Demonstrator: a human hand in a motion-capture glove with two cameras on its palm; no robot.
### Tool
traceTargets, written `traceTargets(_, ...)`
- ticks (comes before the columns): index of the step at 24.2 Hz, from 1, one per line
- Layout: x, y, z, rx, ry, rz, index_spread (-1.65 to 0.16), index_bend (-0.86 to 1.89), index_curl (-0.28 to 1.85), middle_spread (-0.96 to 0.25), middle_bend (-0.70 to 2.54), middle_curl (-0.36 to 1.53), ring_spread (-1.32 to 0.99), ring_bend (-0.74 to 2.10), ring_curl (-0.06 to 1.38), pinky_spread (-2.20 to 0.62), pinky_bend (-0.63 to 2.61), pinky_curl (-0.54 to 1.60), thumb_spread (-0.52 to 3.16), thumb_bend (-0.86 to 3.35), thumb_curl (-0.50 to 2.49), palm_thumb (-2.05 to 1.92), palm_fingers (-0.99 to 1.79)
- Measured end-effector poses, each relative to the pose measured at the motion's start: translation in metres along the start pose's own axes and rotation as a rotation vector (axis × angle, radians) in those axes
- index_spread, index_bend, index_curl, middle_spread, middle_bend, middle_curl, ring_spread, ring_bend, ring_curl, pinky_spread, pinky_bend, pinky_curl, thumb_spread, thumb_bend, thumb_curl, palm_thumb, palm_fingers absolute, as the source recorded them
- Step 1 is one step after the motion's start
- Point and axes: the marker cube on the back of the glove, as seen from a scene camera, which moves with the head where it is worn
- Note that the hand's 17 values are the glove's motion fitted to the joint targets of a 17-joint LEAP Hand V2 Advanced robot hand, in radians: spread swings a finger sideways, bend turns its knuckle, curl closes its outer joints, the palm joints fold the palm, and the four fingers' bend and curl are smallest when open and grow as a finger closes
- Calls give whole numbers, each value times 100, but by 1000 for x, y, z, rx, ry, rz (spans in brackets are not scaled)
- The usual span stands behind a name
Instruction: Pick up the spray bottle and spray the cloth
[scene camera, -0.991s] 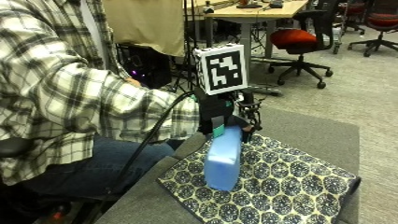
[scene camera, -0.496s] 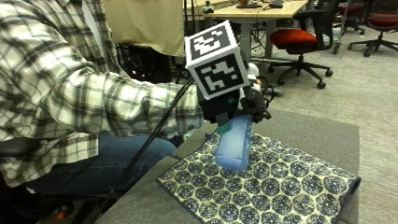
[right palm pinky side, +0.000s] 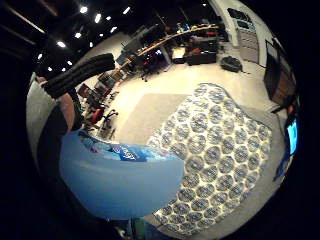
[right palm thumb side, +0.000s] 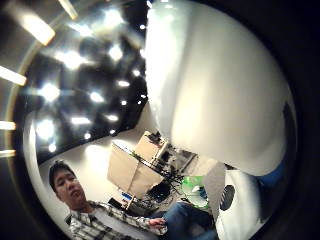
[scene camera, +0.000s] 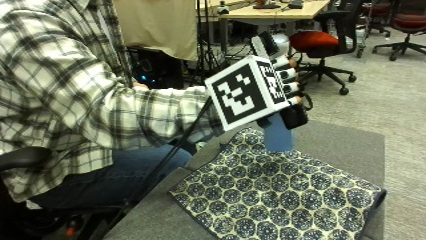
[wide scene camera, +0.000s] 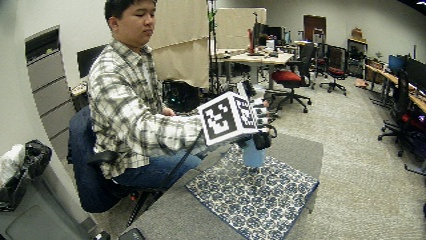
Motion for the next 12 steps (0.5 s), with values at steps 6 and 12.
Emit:
traceTargets(6, 9, -20, 42, 18, -171, -29, -28, 26, 63, -12, 58, 56, -22, 58, 51, -15, 36, 39, 8, -3, 81, 113, 125)
traceTargets(12, 34, -36, 88, -13, -230, -7, -28, 25, 63, -11, 57, 56, -21, 57, 51, -17, 36, 39, 9, -3, 81, 113, 125)
